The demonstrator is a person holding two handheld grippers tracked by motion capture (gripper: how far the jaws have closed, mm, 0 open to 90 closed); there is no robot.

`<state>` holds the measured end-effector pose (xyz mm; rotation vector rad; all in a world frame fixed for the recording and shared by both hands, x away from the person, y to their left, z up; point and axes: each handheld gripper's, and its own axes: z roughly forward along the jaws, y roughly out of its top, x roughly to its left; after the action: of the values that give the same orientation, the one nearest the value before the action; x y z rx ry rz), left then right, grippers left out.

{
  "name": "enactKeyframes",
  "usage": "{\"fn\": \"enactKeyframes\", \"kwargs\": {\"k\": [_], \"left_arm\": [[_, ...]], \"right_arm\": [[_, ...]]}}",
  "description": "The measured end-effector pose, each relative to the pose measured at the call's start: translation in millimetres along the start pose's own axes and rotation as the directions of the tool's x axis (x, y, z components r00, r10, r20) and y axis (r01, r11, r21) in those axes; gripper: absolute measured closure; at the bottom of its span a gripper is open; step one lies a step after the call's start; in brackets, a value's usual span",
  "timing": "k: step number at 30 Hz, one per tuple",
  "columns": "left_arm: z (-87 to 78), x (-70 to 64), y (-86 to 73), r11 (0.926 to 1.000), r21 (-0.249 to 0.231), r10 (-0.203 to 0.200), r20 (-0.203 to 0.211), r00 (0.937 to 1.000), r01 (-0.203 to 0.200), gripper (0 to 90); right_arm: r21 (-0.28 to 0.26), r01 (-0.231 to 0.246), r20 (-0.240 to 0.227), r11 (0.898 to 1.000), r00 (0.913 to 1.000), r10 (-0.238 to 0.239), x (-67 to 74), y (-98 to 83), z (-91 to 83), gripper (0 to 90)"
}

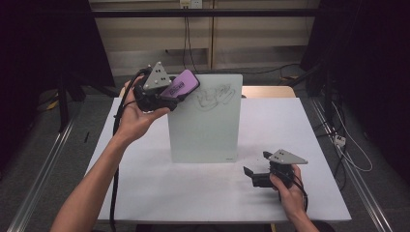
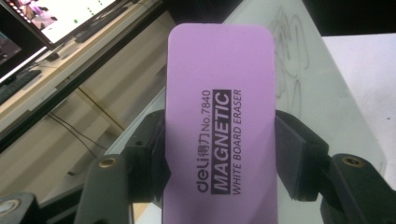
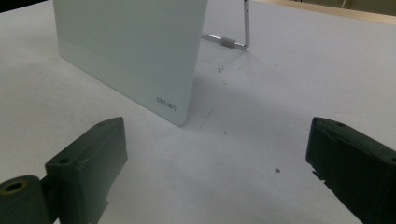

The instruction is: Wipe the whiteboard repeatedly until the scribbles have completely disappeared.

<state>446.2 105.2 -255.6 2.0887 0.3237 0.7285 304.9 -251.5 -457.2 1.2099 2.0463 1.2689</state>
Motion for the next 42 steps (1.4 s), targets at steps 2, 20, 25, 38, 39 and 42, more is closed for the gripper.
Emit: {"fn": "enactKeyframes", "kwargs": {"k": [2, 20, 25, 38, 39, 42], "left_arm": [[0.7, -1.7, 1.1, 0.9998, 0.013, 0.015, -0.005, 0.9999, -0.015, 41.2], [16.9, -26.2, -10.5, 0.9979, 0.064, -0.003, 0.065, 0.9979, -0.001, 41.1], [20.2, -30.5, -12.8, 0.9974, 0.072, -0.002, 0.082, 0.9966, -0.004, 41.1], [5.2, -9.3, -7.6, 0.998, 0.036, -0.053, 0.039, 0.9979, 0.051, 41.1], [3.4, -6.9, -8.1, 0.9978, 0.032, -0.059, 0.035, 0.9976, 0.058, 41.1], [0.1, -2.9, -10.5, 0.9971, 0.022, -0.074, 0.029, 0.9968, 0.073, 41.1]], "right_arm": [[0.001, 0.0, -0.001, 1.0, 1.0, 0.0, 0.1, -0.1, -0.2, 5.3], [-0.001, -0.001, -0.002, 1.0, 1.0, 0.001, 0.3, -0.2, -0.7, 5.5], [0.002, 0.002, -0.003, 1.0, 1.0, -0.002, 0.5, -0.2, -0.4, 5.5], [-0.003, -0.002, -0.002, 1.0, 1.0, 0.002, -0.2, -0.3, -0.9, 5.5], [-0.001, 0.001, -0.003, 1.0, 1.0, -0.001, -0.6, -0.4, -1.0, 5.5], [-0.002, -0.002, -0.001, 1.0, 1.0, 0.002, -0.4, -0.3, -0.7, 5.5]]}}
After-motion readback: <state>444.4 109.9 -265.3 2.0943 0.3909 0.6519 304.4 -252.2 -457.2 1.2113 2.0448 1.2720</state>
